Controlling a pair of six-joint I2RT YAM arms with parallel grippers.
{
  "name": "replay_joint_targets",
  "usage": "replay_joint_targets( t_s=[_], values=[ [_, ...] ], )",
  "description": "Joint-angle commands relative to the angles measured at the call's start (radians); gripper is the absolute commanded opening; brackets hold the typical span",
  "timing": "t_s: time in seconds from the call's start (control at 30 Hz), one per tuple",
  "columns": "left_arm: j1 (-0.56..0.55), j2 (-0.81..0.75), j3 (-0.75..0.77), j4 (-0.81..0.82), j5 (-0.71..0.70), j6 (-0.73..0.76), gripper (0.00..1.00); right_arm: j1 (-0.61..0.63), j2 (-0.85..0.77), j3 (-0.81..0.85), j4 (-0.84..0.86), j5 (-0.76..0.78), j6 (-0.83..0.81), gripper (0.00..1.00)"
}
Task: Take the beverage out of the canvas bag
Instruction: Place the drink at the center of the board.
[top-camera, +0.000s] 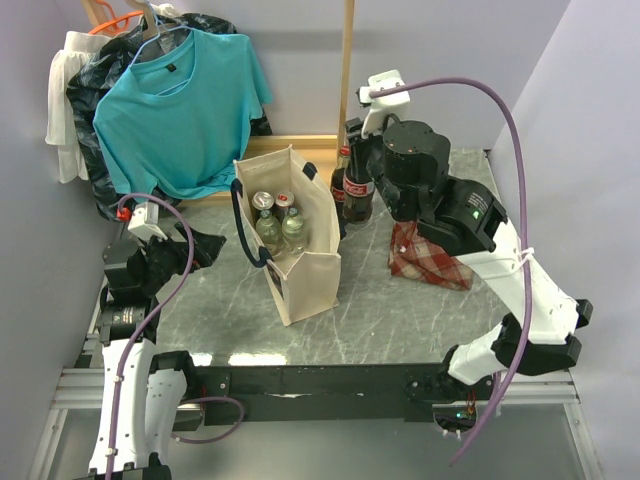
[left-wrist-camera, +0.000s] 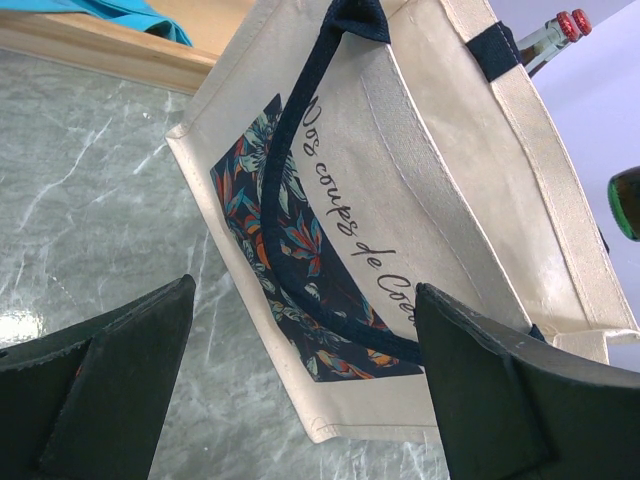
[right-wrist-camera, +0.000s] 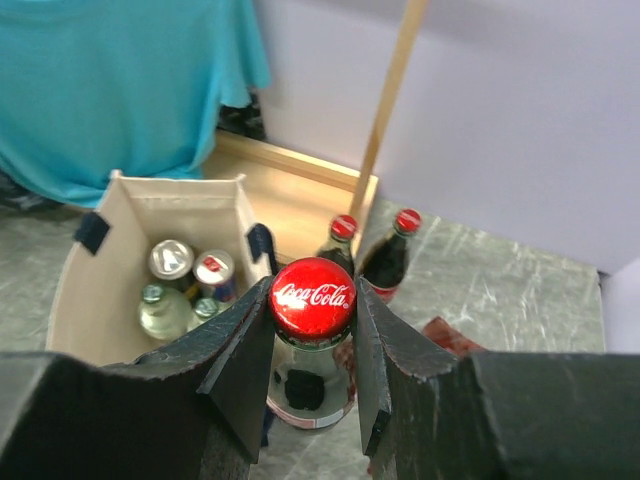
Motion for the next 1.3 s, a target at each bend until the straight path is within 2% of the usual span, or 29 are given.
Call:
replay_joint_targets(
  t_s=[0.0, 0.27, 0.57, 1.27],
  values=[
    [0.006, -0.007, -0.001, 0.007, 0.008, 0.0, 0.96, -0.065, -0.126, -0.051, 0.194, 0.033, 0.023, 0.0],
    [0.005, -0.006, -0.001, 0.008, 0.01, -0.002, 0.96, -0.262, -0.21, -0.293, 0.24, -0.095, 0.135, 0.0],
    [0.005, -0.004, -0.001, 0.007, 0.007, -0.002, 0.96, -0.38, -0.204, -0.437, 0.337, -0.202, 0.177, 0.0],
    [0.005, -0.004, 0.001, 0.007, 0.01, -0.002, 0.96, -0.506, -0.022, -0.487, 0.472, -0.277, 0.22, 0.0]
  ],
)
